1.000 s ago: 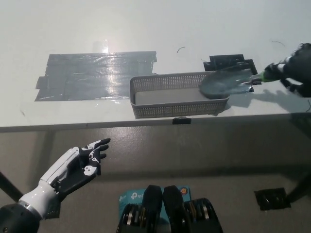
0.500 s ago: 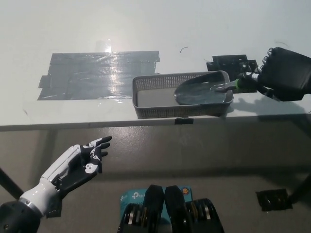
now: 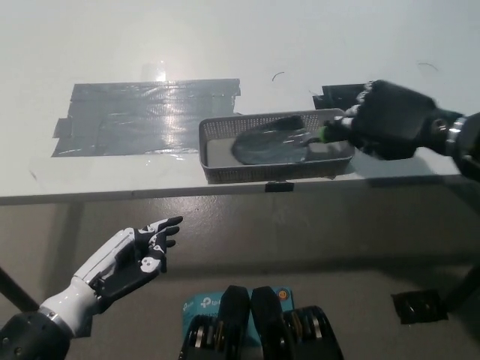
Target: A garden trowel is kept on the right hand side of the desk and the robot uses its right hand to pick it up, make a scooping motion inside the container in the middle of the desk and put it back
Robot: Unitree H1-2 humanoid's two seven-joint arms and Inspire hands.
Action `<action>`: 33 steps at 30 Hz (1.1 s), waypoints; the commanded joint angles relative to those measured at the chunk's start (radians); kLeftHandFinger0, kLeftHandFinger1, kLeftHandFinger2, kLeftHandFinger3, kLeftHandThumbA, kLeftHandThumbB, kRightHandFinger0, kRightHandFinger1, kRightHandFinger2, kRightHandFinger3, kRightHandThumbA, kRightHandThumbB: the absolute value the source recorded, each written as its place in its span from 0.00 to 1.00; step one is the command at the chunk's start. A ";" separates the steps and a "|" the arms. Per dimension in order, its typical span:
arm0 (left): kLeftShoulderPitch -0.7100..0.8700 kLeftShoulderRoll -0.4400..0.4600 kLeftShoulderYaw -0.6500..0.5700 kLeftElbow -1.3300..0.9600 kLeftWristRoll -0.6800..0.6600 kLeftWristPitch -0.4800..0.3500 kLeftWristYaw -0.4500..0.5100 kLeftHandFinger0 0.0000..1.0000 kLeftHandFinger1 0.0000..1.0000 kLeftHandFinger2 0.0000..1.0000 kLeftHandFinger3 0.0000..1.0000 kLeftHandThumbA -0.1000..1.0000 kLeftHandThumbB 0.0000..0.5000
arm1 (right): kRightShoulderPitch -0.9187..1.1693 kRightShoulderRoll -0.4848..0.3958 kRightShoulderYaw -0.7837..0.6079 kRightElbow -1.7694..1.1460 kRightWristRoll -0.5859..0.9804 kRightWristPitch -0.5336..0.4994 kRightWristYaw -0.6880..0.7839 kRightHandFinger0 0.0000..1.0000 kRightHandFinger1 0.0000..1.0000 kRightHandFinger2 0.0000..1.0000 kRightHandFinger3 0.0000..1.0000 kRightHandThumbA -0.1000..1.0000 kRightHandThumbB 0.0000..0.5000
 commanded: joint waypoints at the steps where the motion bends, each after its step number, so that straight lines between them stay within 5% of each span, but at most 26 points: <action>1: -0.032 0.007 -0.003 -0.015 -0.012 0.002 -0.008 1.00 1.00 1.00 1.00 0.83 0.48 | -0.086 0.042 -0.012 0.037 -0.032 -0.006 -0.031 0.00 0.00 0.10 0.04 0.00 0.05; 2: -0.033 0.005 -0.003 -0.011 -0.013 -0.002 -0.009 1.00 1.00 1.00 1.00 0.83 0.47 | -0.089 0.055 -0.010 0.053 -0.035 -0.006 -0.050 0.00 0.00 0.01 0.07 0.00 0.02; 5: -0.034 0.005 -0.004 -0.012 -0.013 -0.001 -0.008 1.00 1.00 1.00 1.00 0.83 0.49 | -0.094 0.083 -0.005 0.067 -0.014 -0.006 -0.047 0.00 0.00 0.10 0.01 0.00 0.03; 6: -0.034 0.005 -0.004 -0.014 -0.013 0.002 -0.007 1.00 1.00 1.00 1.00 0.83 0.49 | -0.095 0.091 0.001 0.072 -0.005 -0.006 -0.051 0.00 0.00 0.14 0.00 0.00 0.18; 9: -0.034 0.008 -0.006 -0.023 -0.011 0.010 -0.008 1.00 1.00 1.00 1.00 0.83 0.47 | -0.083 0.112 -0.013 0.068 0.018 -0.006 -0.018 0.00 0.00 0.01 0.00 0.00 0.56; 10: -0.033 0.010 -0.007 -0.023 -0.010 0.010 -0.008 1.00 1.00 1.00 1.00 0.84 0.48 | -0.071 0.120 -0.035 0.073 0.062 -0.006 0.009 0.00 0.00 0.02 0.02 0.00 0.57; 13: -0.021 0.007 -0.010 -0.021 -0.009 0.001 -0.008 1.00 1.00 1.00 1.00 0.83 0.46 | -0.005 0.133 -0.133 0.046 0.122 0.041 0.067 0.00 0.00 0.14 0.16 0.00 0.61; 14: -0.018 0.007 -0.012 -0.019 -0.008 -0.003 -0.011 1.00 1.00 1.00 1.00 0.84 0.46 | 0.015 0.137 -0.168 0.047 0.143 0.042 0.055 0.00 0.00 0.16 0.14 0.00 0.65; 15: -0.017 0.008 -0.014 -0.020 -0.006 0.002 -0.010 1.00 1.00 1.00 1.00 0.84 0.46 | 0.030 0.140 -0.197 0.051 0.154 0.055 0.056 0.00 0.00 0.19 0.25 0.00 0.61; 17: -0.013 0.007 -0.015 -0.017 -0.006 -0.005 -0.011 1.00 1.00 1.00 1.00 0.83 0.46 | 0.058 0.136 -0.258 0.029 0.188 0.075 0.094 0.00 0.01 0.27 0.06 0.00 0.62; 20: -0.008 0.009 -0.011 -0.017 -0.008 -0.009 -0.009 1.00 1.00 1.00 1.00 0.83 0.48 | 0.069 0.142 -0.315 0.019 0.190 0.078 0.113 0.00 0.11 0.47 0.16 0.00 0.64; 21: -0.007 0.009 -0.010 -0.016 -0.012 -0.013 -0.011 1.00 1.00 1.00 1.00 0.83 0.47 | 0.069 0.139 -0.334 0.012 0.195 0.084 0.115 0.00 0.13 0.50 0.19 0.00 0.72; 23: -0.005 0.007 -0.010 -0.013 -0.010 -0.019 -0.010 1.00 1.00 1.00 1.00 0.83 0.50 | 0.060 0.131 -0.402 -0.009 0.266 0.080 0.137 0.00 0.20 0.62 0.46 0.00 0.43; 24: -0.006 0.007 -0.013 -0.013 -0.006 -0.018 -0.009 1.00 1.00 1.00 1.00 0.83 0.49 | 0.054 0.127 -0.428 -0.038 0.282 0.101 0.170 0.00 0.26 0.67 0.51 0.00 0.46; 27: -0.005 0.003 -0.013 -0.011 -0.007 -0.019 -0.007 1.00 1.00 1.00 1.00 0.83 0.45 | 0.030 0.142 -0.525 -0.070 0.371 0.134 0.189 0.00 0.24 0.62 0.50 0.00 0.20; 29: -0.007 0.001 -0.015 -0.010 -0.004 -0.016 -0.005 1.00 1.00 1.00 1.00 0.83 0.45 | 0.024 0.160 -0.588 -0.106 0.423 0.180 0.206 0.00 0.28 0.66 0.47 0.00 0.23; 30: -0.008 0.001 -0.016 -0.008 -0.002 -0.018 -0.005 1.00 1.00 1.00 1.00 0.83 0.45 | 0.019 0.164 -0.608 -0.111 0.443 0.179 0.204 0.15 0.41 0.69 0.46 0.00 0.23; 33: -0.003 -0.002 -0.013 -0.012 -0.003 -0.015 -0.001 1.00 1.00 1.00 1.00 0.84 0.48 | -0.030 0.174 -0.657 -0.136 0.494 0.217 0.260 0.00 0.26 0.52 0.39 0.00 0.31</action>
